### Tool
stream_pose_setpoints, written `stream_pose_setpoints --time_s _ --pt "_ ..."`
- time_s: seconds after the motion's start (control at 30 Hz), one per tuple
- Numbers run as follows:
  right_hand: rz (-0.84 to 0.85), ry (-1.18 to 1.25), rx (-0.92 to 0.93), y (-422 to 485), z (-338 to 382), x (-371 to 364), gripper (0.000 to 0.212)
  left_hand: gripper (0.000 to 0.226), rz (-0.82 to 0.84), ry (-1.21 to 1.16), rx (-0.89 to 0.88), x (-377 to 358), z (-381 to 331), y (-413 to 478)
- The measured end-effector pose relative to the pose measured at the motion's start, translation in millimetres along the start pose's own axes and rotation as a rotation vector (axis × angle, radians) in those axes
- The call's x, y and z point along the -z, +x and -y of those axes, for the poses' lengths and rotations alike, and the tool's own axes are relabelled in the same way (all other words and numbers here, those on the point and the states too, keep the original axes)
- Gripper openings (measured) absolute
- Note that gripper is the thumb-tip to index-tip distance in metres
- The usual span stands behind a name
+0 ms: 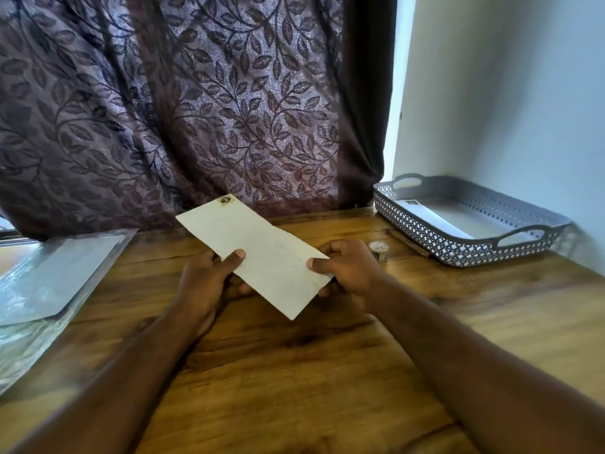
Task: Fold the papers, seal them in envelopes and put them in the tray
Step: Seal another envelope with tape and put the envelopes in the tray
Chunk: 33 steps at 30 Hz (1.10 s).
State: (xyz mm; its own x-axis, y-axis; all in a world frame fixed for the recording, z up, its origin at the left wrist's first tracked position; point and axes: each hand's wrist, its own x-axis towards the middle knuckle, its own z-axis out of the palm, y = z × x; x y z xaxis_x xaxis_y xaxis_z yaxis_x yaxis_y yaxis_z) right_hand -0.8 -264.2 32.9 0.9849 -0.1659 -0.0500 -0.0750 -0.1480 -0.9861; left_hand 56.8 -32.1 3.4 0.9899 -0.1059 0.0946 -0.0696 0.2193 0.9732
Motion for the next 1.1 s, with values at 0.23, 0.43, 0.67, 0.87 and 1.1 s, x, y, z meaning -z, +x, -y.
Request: stream_pose_setpoints --time_s 0.23,0.43,0.67,0.87,1.1 --pt "-0.03 0.104 -0.044 -6.2 -4.0 45.6 0.011 0.039 0.117 -0.031 0.092 -10.5 0.7 -9.3" --pt "-0.272 0.169 0.005 -17.7 9.3 131.1 0.009 0.044 0.29 -0.016 0.134 -73.8 1.5 -31.4" --pt "-0.561 0.111 0.113 -35.6 27.6 235.7 0.014 0.018 0.527 0.007 0.094 -190.5 17.9 -57.2" --pt "-0.738 -0.167 0.102 -23.9 27.7 270.7 0.01 0.019 0.585 -0.068 0.102 -265.1 27.2 -68.7" --pt "-0.662 -0.309 0.028 15.8 20.4 269.6 0.009 0.009 0.599 -0.013 0.087 -275.2 55.5 -64.3"
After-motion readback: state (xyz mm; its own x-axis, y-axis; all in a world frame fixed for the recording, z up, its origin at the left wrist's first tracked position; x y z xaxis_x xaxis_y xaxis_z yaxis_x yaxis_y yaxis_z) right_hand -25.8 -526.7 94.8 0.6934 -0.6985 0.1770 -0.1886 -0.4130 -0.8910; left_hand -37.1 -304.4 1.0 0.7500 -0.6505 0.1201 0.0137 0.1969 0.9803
